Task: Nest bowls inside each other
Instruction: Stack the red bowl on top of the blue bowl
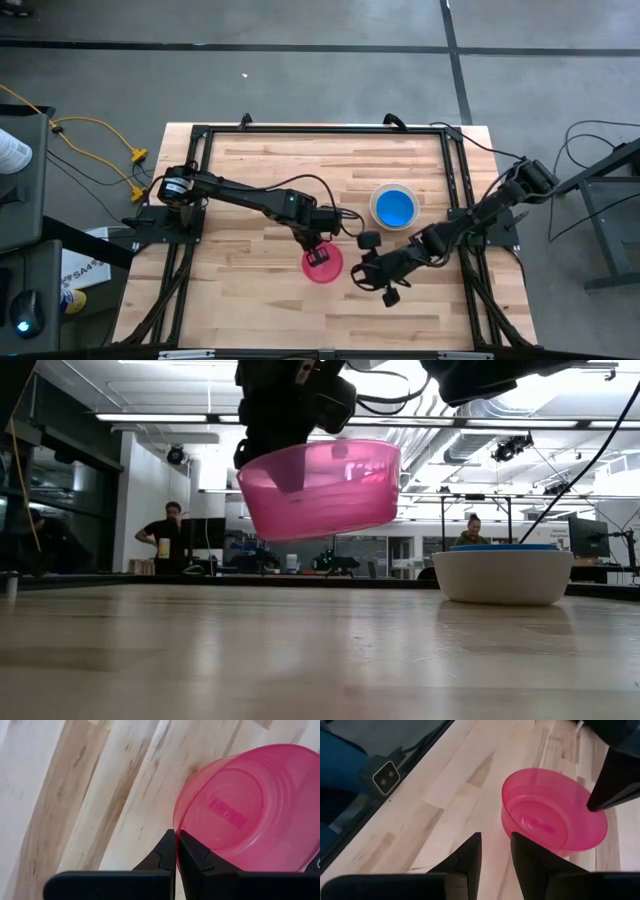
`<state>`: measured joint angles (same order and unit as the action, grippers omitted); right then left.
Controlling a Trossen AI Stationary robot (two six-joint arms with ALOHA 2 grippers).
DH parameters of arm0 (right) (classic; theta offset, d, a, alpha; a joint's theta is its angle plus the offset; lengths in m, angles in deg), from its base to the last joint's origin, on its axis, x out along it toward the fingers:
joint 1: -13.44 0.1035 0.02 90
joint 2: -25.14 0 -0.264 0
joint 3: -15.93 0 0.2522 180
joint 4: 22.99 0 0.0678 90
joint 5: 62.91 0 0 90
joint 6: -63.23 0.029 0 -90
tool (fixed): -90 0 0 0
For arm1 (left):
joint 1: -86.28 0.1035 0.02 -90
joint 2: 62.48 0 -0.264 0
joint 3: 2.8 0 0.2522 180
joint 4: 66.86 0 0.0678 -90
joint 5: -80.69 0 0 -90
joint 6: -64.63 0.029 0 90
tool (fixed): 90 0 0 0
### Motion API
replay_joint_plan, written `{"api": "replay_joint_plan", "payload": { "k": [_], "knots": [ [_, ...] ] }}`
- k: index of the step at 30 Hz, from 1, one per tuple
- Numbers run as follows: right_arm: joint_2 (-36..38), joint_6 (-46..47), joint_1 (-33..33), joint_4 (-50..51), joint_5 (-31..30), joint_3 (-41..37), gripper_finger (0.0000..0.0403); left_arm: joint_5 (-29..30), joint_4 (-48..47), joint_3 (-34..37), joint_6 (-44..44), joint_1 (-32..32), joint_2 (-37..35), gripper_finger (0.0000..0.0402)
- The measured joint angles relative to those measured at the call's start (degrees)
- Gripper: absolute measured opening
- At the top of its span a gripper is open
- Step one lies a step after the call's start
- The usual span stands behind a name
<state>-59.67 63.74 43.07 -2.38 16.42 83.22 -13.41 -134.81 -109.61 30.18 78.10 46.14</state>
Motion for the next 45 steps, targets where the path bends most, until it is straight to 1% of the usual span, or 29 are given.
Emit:
{"api": "replay_joint_plan", "payload": {
  "k": [3,6,15,23,32,38,42,45],
  "knots": [
    [0.0,-2.2,-0.6,0.6,0.7,0.5,0.0098,-1.3,0.0,-0.1,1.0,0.4,0.0,0.0],
    [0.0,-4.4,-1.4,0.8,0.8,0.9,0.0098,-2.6,-2.3,-1.3,1.5,1.1,0.0,0.0],
    [0.0,-9.9,-4.1,2.0,0.2,1.7,0.0098,-2.5,-3.0,-3.8,4.3,3.1,0.0,0.0],
    [0.0,-13.5,-5.8,2.0,0.2,1.7,0.0098,-2.9,-3.1,-3.8,4.7,4.4,0.0,0.0],
    [0.0,-17.2,-6.9,2.4,0.3,1.7,0.0098,-5.7,-4.0,-3.8,4.6,5.4,0.0,0.0],
    [0.0,-19.1,-8.0,2.5,0.3,1.8,0.0098,-6.4,-4.4,-3.8,4.6,5.6,0.0,0.0],
    [0.0,-19.8,-8.1,5.1,0.3,3.9,0.0098,-7.2,-4.5,-3.8,4.5,5.6,0.0,0.0],
    [-2.2,-20.0,-8.6,8.7,0.3,7.6,0.0098,-7.5,-4.4,-3.8,4.5,5.6,0.0,0.0]
  ]
}}
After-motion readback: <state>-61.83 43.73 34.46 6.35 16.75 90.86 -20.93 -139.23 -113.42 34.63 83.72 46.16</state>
